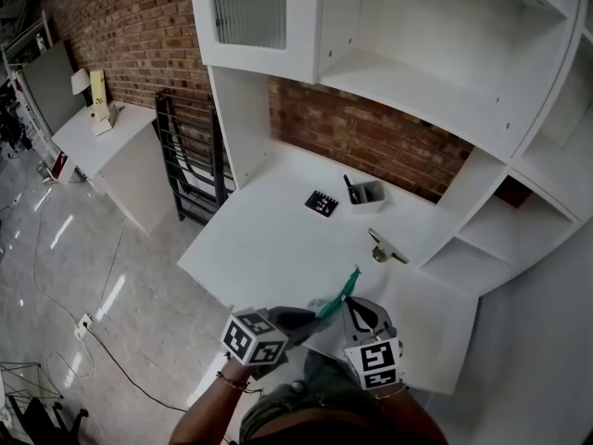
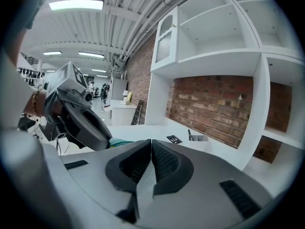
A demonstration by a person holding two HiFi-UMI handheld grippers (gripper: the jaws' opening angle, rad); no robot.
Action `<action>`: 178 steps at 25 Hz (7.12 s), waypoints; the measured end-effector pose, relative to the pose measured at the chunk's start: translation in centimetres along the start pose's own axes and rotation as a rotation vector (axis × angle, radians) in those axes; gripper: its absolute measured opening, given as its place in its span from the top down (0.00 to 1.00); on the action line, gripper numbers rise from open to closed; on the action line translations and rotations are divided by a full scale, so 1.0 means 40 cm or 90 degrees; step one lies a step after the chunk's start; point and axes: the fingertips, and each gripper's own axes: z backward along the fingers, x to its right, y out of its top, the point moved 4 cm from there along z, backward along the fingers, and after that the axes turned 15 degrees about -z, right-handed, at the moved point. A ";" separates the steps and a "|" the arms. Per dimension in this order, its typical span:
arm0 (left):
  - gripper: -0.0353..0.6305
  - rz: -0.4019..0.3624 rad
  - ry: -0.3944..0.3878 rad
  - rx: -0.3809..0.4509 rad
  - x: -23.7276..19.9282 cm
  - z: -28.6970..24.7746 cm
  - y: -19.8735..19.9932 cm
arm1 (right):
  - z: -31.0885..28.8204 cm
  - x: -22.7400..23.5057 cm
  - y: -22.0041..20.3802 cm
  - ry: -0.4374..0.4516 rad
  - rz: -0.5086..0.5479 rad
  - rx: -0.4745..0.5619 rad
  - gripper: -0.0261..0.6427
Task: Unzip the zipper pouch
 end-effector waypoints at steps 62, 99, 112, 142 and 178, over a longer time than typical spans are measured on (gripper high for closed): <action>0.89 -0.028 0.065 -0.021 -0.210 0.039 0.096 | -0.037 0.240 -0.008 -0.075 -0.110 0.009 0.88; 0.89 -0.003 0.169 -0.026 -0.629 -0.099 0.115 | -0.108 0.378 -0.059 -0.138 -0.163 -0.039 0.89; 0.87 0.028 0.174 -0.029 -0.584 -0.115 0.027 | -0.111 0.359 -0.063 -0.123 -0.166 -0.037 0.89; 0.75 -0.084 0.244 -0.024 -0.404 0.032 0.041 | -0.075 0.258 -0.028 -0.059 -0.157 0.006 0.91; 0.94 -0.160 0.378 0.029 -0.108 0.257 -0.054 | 0.037 0.057 -0.048 -0.019 -0.143 0.034 0.96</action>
